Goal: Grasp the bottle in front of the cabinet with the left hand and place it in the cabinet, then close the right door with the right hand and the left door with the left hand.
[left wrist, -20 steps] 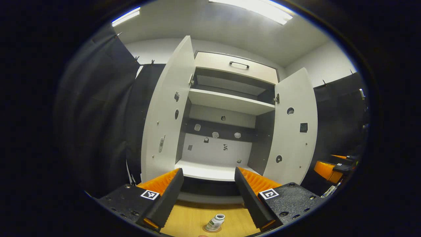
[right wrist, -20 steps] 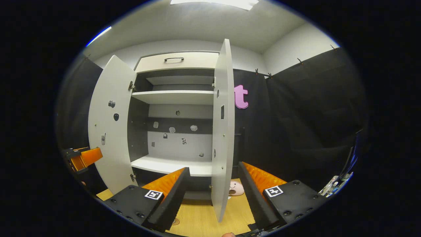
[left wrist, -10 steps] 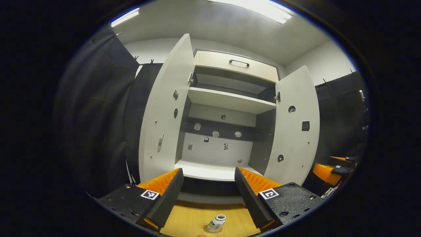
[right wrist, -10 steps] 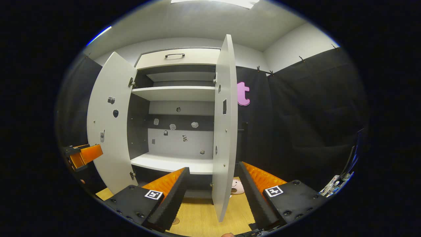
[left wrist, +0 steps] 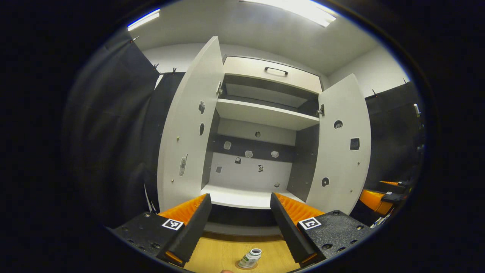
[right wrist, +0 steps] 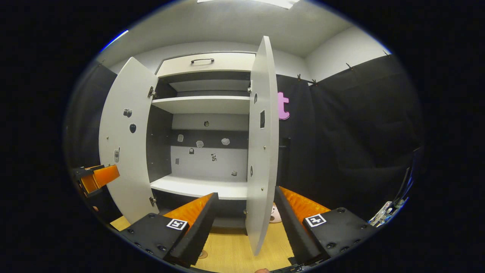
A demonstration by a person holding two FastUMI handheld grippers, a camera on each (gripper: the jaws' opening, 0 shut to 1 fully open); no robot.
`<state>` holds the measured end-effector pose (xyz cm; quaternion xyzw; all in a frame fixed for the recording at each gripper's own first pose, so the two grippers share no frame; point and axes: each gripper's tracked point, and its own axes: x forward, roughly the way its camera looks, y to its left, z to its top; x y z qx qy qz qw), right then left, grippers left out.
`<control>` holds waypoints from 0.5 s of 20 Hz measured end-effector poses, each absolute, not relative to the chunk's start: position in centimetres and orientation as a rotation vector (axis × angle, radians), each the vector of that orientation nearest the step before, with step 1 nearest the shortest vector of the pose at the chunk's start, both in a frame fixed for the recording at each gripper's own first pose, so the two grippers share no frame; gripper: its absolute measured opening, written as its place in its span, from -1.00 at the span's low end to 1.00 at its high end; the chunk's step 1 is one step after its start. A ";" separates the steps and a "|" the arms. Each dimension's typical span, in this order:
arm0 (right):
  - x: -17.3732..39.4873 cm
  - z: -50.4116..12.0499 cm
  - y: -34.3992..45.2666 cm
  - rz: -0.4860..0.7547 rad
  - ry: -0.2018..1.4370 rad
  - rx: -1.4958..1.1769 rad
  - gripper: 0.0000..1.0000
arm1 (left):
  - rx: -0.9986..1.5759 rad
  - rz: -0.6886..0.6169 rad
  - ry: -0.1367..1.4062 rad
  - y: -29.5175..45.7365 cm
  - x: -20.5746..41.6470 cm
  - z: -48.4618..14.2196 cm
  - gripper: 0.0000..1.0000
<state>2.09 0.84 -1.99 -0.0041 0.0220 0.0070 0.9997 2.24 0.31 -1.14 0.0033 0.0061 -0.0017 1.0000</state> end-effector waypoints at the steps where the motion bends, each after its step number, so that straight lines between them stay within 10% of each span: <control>1: 2.2 -2.1 0.9 0.013 0.047 -0.012 0.93 | 0.004 -0.005 0.015 0.3 2.4 -1.4 0.91; 10: 2.6 -3.2 -0.3 -0.026 0.057 -0.038 0.93 | -0.065 -0.027 0.065 0.3 4.5 -8.0 0.91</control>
